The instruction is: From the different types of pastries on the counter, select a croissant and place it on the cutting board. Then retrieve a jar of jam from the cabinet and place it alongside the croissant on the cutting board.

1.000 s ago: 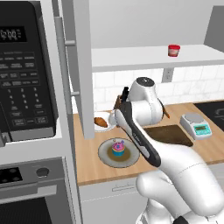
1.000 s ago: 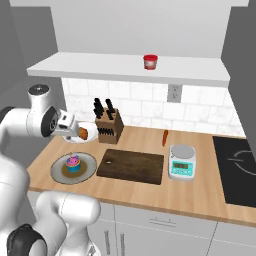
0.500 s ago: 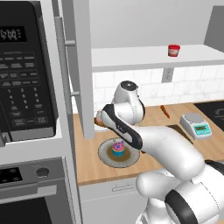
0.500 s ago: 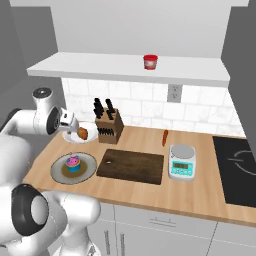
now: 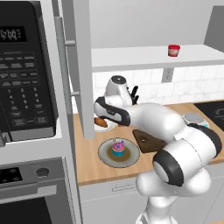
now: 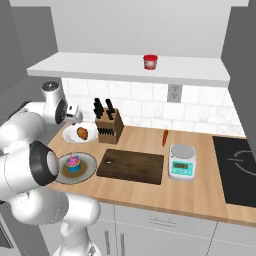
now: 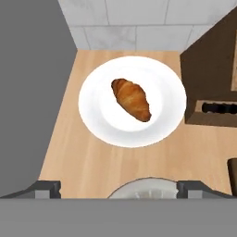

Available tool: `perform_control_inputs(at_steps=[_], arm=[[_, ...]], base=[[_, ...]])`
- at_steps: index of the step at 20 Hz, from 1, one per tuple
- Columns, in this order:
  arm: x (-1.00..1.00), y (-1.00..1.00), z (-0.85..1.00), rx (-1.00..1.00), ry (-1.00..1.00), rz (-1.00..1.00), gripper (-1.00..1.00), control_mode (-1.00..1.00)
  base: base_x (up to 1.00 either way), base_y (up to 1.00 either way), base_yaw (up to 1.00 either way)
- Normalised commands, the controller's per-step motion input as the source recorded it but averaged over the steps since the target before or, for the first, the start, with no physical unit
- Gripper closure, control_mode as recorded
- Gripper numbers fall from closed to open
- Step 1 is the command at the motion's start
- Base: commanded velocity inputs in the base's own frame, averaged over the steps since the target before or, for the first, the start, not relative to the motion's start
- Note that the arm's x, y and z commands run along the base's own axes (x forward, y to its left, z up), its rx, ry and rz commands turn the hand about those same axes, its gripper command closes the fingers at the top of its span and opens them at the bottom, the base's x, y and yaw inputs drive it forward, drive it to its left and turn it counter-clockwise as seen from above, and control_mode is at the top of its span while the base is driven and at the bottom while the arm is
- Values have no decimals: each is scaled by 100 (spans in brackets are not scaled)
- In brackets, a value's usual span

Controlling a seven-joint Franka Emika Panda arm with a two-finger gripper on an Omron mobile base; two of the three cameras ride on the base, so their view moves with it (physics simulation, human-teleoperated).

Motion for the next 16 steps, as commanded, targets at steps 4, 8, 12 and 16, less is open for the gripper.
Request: perform_control_inputs(at_steps=[4, 8, 12, 16], arm=[[63, 4, -37, -2, 0, 0, -100, -100], [46, 9, -60, -3, 0, 0, -100, -100], [57, 1, -4, 0, 0, 0, -100, -100], [55, 0, -8, 0, 0, 0, -100, -100]], base=[[0, 0, 0], [0, 0, 0], [0, 0, 0], [0, 0, 0]])
